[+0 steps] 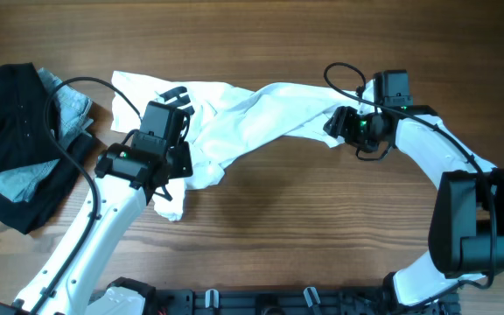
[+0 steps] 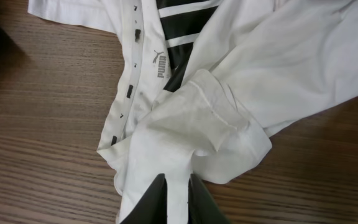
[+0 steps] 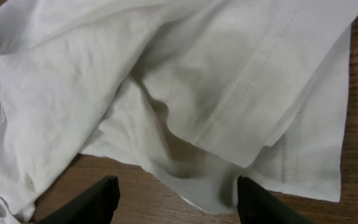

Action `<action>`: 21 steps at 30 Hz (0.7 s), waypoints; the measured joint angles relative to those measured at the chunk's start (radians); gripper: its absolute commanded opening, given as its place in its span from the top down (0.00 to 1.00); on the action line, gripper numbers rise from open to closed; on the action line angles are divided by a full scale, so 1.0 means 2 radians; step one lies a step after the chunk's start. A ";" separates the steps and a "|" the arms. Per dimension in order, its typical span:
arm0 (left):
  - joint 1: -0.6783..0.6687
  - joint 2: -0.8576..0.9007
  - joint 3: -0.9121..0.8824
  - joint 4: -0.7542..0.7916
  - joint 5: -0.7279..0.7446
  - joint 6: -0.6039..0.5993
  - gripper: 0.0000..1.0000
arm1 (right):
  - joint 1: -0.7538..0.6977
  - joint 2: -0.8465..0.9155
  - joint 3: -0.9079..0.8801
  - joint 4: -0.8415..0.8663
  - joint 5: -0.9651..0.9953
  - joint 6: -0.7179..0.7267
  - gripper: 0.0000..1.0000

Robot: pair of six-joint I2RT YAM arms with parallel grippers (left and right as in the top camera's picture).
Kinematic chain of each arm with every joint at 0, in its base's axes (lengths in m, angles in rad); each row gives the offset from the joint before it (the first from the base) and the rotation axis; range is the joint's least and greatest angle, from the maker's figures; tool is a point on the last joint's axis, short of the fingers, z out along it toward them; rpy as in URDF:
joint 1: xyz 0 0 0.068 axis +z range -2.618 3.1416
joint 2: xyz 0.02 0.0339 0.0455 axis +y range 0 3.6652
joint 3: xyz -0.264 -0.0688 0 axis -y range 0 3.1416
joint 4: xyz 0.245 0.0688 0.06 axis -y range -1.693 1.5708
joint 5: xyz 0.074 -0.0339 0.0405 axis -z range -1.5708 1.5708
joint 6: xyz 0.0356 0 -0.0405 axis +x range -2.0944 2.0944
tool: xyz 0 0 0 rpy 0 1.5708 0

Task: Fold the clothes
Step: 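Grasp the T-shirt's left side with the left gripper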

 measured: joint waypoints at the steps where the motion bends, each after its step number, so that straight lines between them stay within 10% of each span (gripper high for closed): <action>1: 0.000 0.000 0.000 0.000 0.001 0.000 0.63 | 0.000 0.000 0.000 -0.002 0.000 0.001 0.27; 12: 0.000 0.070 0.000 0.028 0.016 -0.005 0.42 | 0.001 0.024 -0.002 -0.006 0.000 0.020 0.45; 16: 0.000 0.141 0.000 0.037 0.009 -0.005 0.56 | 0.001 0.024 -0.002 -0.007 0.000 0.020 0.45; 18: 0.000 0.157 0.000 0.037 0.002 -0.003 0.87 | 0.001 0.024 -0.002 -0.007 0.000 0.020 0.46; 21: 0.000 0.160 0.000 0.037 -0.012 -0.006 0.96 | 0.001 0.024 -0.002 -0.006 0.000 0.019 0.67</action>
